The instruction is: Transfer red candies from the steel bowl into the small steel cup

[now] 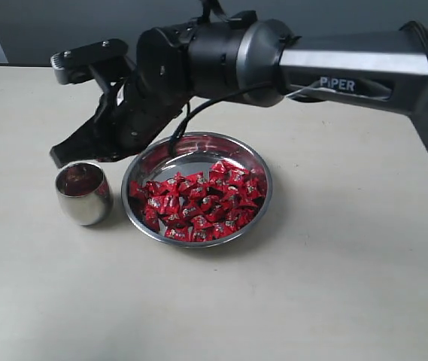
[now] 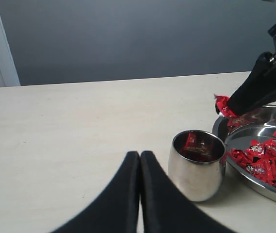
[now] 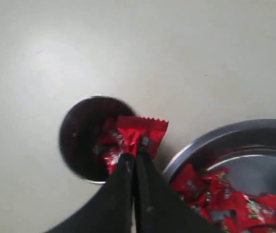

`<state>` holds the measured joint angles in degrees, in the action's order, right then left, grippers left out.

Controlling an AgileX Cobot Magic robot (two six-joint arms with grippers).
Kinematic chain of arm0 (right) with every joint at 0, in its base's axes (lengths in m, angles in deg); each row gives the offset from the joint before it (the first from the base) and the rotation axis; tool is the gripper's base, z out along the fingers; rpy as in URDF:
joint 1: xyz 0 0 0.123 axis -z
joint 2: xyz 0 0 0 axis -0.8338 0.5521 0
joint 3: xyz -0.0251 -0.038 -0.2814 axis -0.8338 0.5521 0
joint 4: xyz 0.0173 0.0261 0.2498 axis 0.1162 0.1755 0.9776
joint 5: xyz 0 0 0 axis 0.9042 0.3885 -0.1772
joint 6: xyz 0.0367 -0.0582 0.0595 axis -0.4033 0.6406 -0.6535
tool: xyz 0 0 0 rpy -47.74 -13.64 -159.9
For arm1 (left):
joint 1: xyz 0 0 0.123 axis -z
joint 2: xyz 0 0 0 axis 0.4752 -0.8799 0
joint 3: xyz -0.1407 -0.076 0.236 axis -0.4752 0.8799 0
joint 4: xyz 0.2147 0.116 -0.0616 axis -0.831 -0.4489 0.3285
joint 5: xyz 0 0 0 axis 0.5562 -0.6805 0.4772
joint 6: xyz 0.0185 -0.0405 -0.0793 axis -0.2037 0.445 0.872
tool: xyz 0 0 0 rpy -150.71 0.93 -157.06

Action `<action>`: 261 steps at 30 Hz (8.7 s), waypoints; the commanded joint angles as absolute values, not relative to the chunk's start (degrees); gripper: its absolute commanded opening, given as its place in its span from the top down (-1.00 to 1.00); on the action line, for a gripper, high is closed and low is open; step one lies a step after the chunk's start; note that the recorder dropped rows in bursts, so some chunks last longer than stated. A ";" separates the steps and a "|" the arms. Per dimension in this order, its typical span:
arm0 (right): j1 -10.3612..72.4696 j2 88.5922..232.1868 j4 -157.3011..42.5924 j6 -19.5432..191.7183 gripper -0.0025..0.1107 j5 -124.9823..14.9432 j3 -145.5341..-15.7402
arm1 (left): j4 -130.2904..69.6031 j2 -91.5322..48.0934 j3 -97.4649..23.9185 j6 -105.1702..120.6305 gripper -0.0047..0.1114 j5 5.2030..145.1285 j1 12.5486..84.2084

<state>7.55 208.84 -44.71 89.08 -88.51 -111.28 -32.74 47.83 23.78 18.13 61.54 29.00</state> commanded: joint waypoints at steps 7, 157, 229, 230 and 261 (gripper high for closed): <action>4.48 208.35 -45.26 93.73 0.67 -85.29 -111.51 | -32.79 48.09 23.92 18.25 0.91 61.53 29.10; 15.67 215.15 -58.20 94.32 0.17 -98.73 -111.51 | -32.79 48.09 23.92 18.25 0.91 61.53 29.10; 16.51 217.99 -59.76 94.35 0.33 -95.56 -111.51 | -32.79 48.09 23.92 18.25 0.91 61.53 29.10; 16.51 218.11 -60.05 94.35 0.33 -95.56 -111.51 | -32.79 48.09 23.92 18.25 0.91 61.53 29.10; 16.51 218.11 -61.24 94.15 0.37 -97.53 -111.51 | -32.79 48.09 23.92 18.25 0.91 61.53 29.10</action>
<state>16.17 218.26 -61.23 94.12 -97.56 -111.53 -32.74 47.83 23.78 18.13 61.54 29.00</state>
